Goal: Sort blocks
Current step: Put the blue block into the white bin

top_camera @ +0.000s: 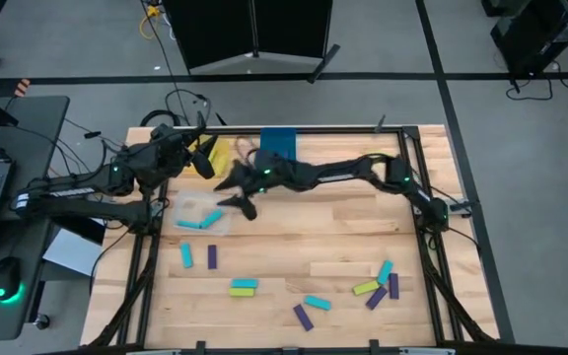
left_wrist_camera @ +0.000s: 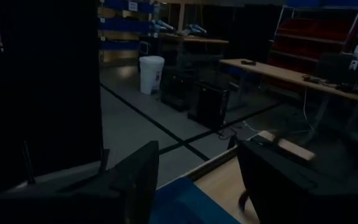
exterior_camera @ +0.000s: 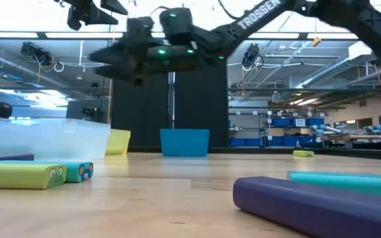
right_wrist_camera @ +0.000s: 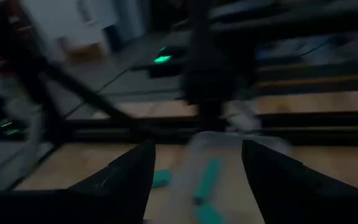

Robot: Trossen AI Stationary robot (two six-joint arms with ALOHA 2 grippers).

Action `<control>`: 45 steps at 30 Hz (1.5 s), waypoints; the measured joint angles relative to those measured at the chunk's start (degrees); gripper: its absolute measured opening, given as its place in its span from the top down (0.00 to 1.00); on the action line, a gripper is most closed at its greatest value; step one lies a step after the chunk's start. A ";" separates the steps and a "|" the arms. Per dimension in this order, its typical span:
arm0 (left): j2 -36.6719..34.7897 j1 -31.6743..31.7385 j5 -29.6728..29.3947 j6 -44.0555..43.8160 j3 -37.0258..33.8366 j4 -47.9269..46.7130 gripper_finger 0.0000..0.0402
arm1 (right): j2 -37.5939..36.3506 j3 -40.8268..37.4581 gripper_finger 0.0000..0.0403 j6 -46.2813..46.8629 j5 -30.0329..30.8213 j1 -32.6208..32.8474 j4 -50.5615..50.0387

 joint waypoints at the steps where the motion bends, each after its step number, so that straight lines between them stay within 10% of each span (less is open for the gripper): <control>1: 0.00 -0.01 -0.01 -0.03 0.00 -0.16 0.43 | -2.07 -3.68 0.38 0.21 1.50 -0.66 3.23; 11: 2.71 0.01 2.63 -2.85 0.02 -3.43 0.43 | -28.90 -43.33 0.42 -0.91 19.12 -4.40 22.77; 22: 19.64 0.01 21.08 -2.86 0.33 -2.71 0.43 | -58.44 -68.17 0.42 -3.73 34.69 -4.30 23.28; 33: 32.76 -1.14 33.74 0.01 4.04 6.54 0.43 | -79.67 -80.06 0.43 -2.87 40.68 -4.12 17.14; 45: 48.06 -11.66 47.70 17.58 14.92 6.10 0.43 | -86.28 -80.42 0.43 -7.36 41.00 -4.12 12.89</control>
